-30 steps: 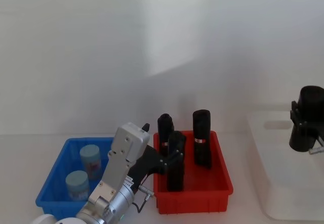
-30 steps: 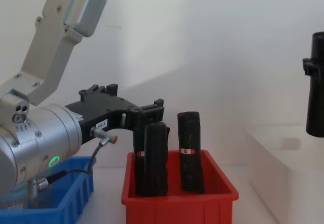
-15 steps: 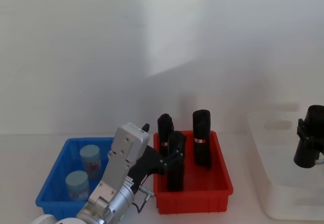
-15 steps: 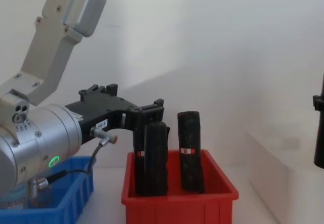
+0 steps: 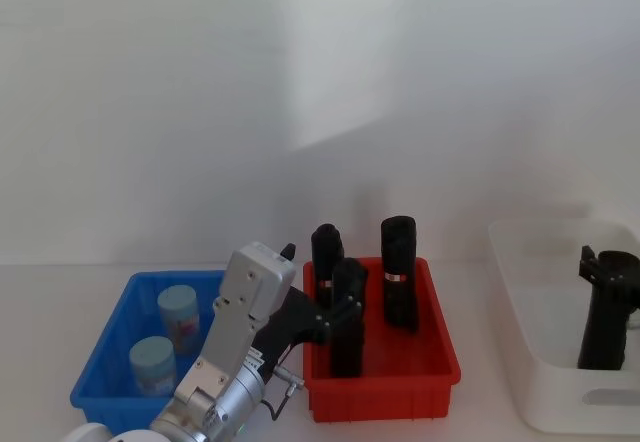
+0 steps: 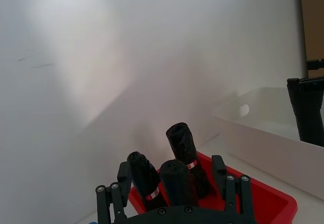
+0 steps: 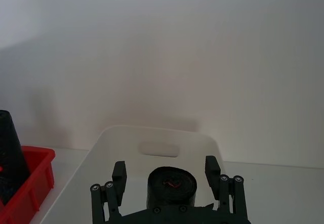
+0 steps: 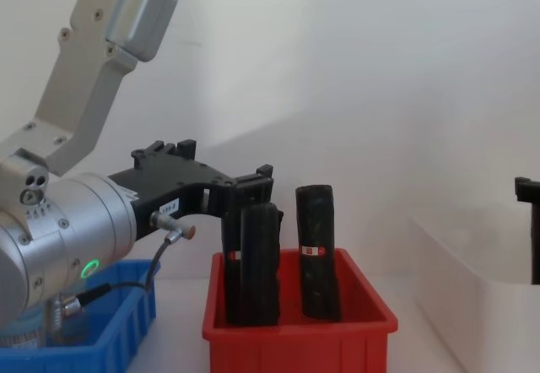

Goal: Pick the cotton swabs from the blue box and place them into the white box.

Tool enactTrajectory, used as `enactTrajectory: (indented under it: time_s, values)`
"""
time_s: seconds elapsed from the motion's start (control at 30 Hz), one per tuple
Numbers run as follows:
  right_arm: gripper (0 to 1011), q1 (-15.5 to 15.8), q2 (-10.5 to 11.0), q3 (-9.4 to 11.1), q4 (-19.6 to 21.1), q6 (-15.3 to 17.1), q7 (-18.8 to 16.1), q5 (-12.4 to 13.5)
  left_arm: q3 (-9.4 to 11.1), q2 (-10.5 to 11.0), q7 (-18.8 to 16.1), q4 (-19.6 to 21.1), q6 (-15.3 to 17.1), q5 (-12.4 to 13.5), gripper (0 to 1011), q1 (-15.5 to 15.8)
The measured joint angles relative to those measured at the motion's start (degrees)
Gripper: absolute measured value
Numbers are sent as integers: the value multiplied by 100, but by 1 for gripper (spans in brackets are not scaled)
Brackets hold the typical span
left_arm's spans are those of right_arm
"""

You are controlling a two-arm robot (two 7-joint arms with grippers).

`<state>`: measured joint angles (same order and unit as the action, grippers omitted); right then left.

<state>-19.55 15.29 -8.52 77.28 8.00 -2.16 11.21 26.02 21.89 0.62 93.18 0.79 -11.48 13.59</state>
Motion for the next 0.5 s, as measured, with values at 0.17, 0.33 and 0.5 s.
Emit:
enactTrajectory:
  time_s: [0.17, 0.33, 0.5]
  values:
    - [1001, -21, -3, 8, -72, -27, -20, 24, 0, 0, 0, 0, 0, 0, 999, 0]
    - [1001, -35, -5, 13, -120, -47, -34, 40, -7, -1, 4, 0, 0, 0, 1000, 4]
    - [1001, -44, -5, 17, -153, -58, -43, 48, -60, 17, 36, 2, 25, -17, 1000, 39]
